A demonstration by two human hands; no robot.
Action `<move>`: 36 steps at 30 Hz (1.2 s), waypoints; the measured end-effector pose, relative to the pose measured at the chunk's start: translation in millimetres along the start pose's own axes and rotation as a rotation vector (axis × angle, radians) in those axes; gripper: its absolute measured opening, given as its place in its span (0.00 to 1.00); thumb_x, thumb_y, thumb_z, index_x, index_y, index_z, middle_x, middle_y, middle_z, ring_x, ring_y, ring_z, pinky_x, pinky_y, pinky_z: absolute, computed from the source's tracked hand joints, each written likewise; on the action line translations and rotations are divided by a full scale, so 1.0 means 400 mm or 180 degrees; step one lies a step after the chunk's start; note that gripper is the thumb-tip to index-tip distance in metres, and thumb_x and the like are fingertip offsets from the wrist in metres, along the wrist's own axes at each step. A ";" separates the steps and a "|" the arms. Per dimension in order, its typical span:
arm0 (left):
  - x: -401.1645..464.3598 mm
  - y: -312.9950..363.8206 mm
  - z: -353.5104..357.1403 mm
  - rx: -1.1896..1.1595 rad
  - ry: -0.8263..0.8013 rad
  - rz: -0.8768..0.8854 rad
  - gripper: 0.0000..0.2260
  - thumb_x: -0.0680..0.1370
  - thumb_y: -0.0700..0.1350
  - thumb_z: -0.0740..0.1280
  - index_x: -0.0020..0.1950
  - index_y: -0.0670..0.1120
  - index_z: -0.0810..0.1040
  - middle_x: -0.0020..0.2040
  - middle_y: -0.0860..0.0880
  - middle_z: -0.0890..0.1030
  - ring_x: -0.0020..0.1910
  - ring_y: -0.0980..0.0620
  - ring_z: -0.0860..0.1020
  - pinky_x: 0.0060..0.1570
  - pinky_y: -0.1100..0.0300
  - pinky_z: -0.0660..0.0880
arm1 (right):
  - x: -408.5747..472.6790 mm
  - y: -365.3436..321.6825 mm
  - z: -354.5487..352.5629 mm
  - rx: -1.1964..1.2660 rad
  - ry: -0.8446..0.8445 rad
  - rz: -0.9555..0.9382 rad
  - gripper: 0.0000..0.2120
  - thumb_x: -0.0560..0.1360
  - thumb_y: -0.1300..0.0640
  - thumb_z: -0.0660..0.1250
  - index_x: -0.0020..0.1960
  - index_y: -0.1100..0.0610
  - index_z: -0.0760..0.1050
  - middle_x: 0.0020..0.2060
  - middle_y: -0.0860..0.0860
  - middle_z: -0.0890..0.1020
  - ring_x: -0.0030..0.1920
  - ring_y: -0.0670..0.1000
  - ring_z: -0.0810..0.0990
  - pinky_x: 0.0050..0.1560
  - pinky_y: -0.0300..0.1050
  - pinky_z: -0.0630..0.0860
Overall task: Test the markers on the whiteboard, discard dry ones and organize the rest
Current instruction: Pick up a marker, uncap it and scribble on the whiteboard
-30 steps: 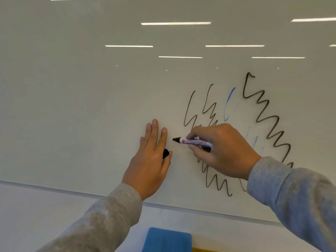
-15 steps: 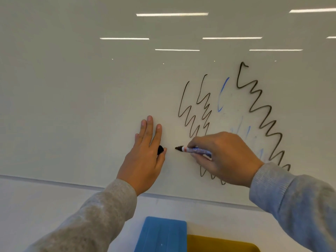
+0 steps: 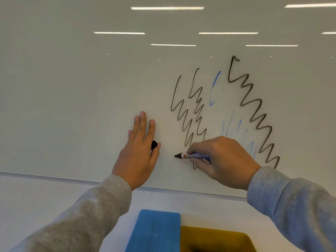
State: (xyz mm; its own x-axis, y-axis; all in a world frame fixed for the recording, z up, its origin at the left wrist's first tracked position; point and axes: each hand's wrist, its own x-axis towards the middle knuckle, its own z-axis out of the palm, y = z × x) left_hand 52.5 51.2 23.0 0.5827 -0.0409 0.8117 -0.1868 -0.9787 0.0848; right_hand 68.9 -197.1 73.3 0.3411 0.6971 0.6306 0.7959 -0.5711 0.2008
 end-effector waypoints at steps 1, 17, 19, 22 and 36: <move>0.000 0.000 0.000 -0.0019 0.0000 -0.0006 0.30 0.84 0.54 0.52 0.81 0.48 0.42 0.81 0.49 0.34 0.79 0.51 0.35 0.78 0.49 0.51 | -0.002 0.007 -0.001 0.0030 0.0204 0.0046 0.06 0.79 0.47 0.65 0.53 0.44 0.79 0.38 0.41 0.82 0.34 0.44 0.75 0.35 0.49 0.77; -0.008 0.014 -0.003 -0.0146 -0.0095 -0.0151 0.30 0.84 0.53 0.53 0.81 0.49 0.42 0.80 0.52 0.33 0.78 0.54 0.33 0.78 0.49 0.52 | -0.070 0.009 0.037 -0.0215 -0.0127 -0.0057 0.08 0.81 0.48 0.61 0.57 0.43 0.76 0.42 0.42 0.82 0.39 0.48 0.80 0.37 0.49 0.78; -0.011 0.023 -0.006 -0.0223 -0.0089 -0.0188 0.29 0.84 0.53 0.53 0.82 0.49 0.43 0.80 0.52 0.33 0.79 0.55 0.34 0.78 0.51 0.51 | -0.082 0.015 0.035 -0.0105 0.0080 0.0070 0.08 0.80 0.48 0.62 0.56 0.43 0.76 0.42 0.41 0.82 0.39 0.47 0.79 0.37 0.49 0.79; -0.017 0.032 -0.009 -0.0220 -0.0091 -0.0253 0.30 0.85 0.53 0.54 0.82 0.49 0.43 0.80 0.53 0.32 0.78 0.56 0.34 0.77 0.51 0.57 | -0.099 0.001 0.034 -0.0290 -0.0507 -0.0050 0.07 0.81 0.47 0.59 0.57 0.43 0.74 0.43 0.42 0.81 0.42 0.47 0.79 0.41 0.49 0.78; -0.114 0.105 -0.042 -0.0484 -0.0618 -0.0390 0.23 0.84 0.54 0.56 0.78 0.48 0.63 0.80 0.52 0.57 0.73 0.50 0.67 0.68 0.51 0.72 | -0.132 -0.010 -0.061 0.0107 -0.0285 0.0397 0.06 0.80 0.45 0.64 0.55 0.42 0.77 0.35 0.43 0.80 0.35 0.43 0.75 0.33 0.43 0.72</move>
State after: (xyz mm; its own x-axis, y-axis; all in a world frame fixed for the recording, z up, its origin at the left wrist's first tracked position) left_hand 4.6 15.5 -0.7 0.7462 0.0238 0.6653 -0.2137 -0.9379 0.2733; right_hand 35.5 -242.4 57.4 0.4805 0.6583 0.5794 0.7603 -0.6420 0.0989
